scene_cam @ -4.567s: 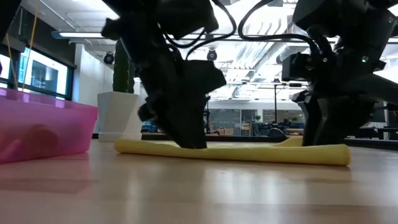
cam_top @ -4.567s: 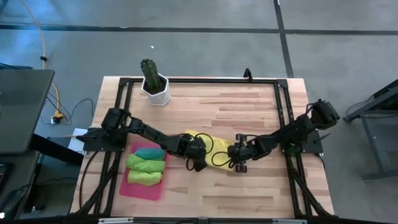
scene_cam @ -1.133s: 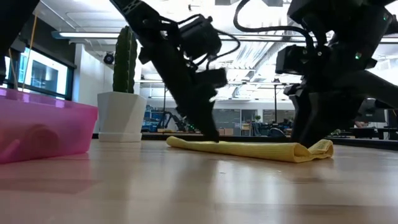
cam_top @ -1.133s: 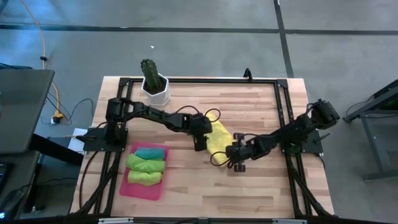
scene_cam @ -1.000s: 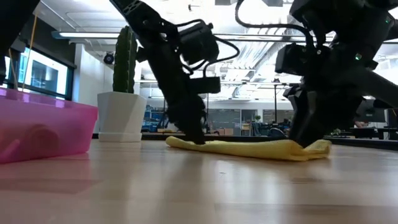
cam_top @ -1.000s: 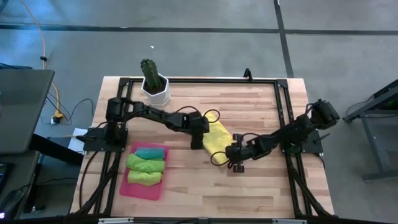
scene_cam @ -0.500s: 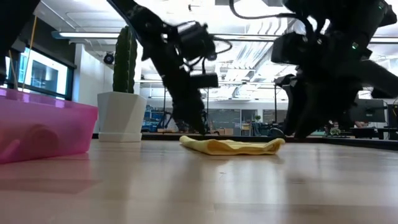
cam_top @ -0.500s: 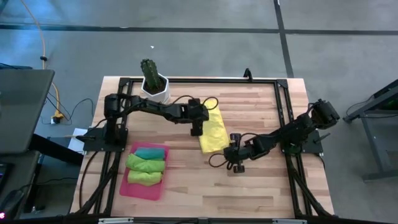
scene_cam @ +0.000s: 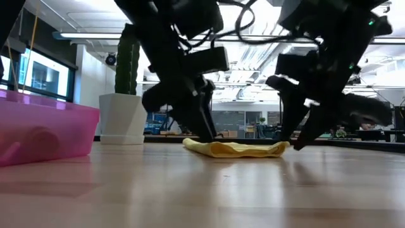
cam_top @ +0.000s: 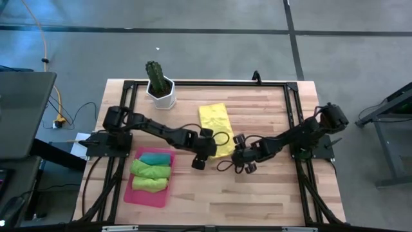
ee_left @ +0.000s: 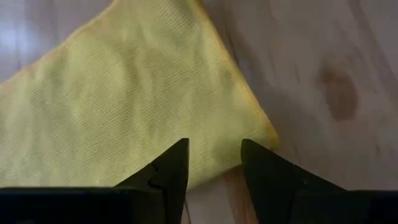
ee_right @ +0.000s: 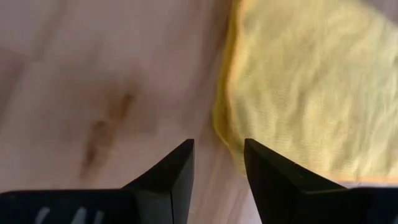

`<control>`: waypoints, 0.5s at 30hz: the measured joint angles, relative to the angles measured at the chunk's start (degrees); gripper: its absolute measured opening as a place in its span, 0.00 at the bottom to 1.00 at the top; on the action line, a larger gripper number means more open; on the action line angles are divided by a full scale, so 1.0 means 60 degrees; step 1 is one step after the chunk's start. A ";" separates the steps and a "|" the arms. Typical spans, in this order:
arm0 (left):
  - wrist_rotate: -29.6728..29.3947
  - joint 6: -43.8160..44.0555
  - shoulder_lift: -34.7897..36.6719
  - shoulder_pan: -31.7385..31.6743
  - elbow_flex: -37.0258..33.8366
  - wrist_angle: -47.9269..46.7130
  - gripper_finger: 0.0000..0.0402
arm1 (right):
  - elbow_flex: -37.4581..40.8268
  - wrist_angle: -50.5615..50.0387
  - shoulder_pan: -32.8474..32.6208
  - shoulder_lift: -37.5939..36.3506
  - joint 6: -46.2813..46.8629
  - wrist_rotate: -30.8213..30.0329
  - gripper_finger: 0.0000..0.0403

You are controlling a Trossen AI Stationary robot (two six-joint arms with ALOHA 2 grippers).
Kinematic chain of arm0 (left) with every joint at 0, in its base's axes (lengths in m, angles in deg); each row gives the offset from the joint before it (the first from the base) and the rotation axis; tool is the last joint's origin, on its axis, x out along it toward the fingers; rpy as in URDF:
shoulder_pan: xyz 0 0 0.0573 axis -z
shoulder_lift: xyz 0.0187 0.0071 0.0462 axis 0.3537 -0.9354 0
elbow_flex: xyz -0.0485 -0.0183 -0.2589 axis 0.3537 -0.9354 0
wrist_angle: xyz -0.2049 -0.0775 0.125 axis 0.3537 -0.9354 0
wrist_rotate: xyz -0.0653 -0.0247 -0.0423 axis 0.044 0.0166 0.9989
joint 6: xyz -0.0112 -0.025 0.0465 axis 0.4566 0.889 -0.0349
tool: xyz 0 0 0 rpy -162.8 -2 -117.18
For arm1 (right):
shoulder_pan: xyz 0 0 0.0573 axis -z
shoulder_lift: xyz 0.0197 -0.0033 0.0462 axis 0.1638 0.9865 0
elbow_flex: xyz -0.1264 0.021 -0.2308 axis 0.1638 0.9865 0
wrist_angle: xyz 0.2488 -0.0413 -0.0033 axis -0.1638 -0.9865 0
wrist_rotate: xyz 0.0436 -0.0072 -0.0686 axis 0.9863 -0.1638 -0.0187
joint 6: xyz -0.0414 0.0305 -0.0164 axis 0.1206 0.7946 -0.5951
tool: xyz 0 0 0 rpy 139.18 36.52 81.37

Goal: Roll microfiber towels into tight, uniform cylinder then place into a basket
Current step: Roll the yellow towel

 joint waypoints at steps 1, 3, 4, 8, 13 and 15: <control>-0.0249 0.0050 -0.0052 0.0089 0.0000 0.0048 0.34 | 0.0000 0.0003 0.0104 0.0074 0.0005 -0.0027 0.33; -0.0721 0.0064 -0.0109 0.0205 0.0017 0.0159 0.35 | 0.0000 0.0060 0.0319 0.0208 0.0120 -0.0032 0.33; -0.0844 0.0062 -0.0123 0.0237 0.0018 0.0136 0.35 | 0.0000 0.0120 0.0419 0.0284 0.0189 -0.0034 0.33; -0.0448 0.0083 -0.0137 0.0267 0.0015 0.0079 0.36 | -0.0004 0.0331 0.0742 0.0553 0.0259 -0.0005 0.33; 0.0341 0.0368 -0.0223 0.0263 0.0021 0.0074 0.38 | -0.0018 0.0515 0.0837 0.0698 0.0488 -0.0014 0.33; 0.0538 0.0501 -0.0394 0.0267 0.0016 -0.0040 0.40 | -0.0018 0.0564 0.0839 0.0685 0.0500 -0.0030 0.33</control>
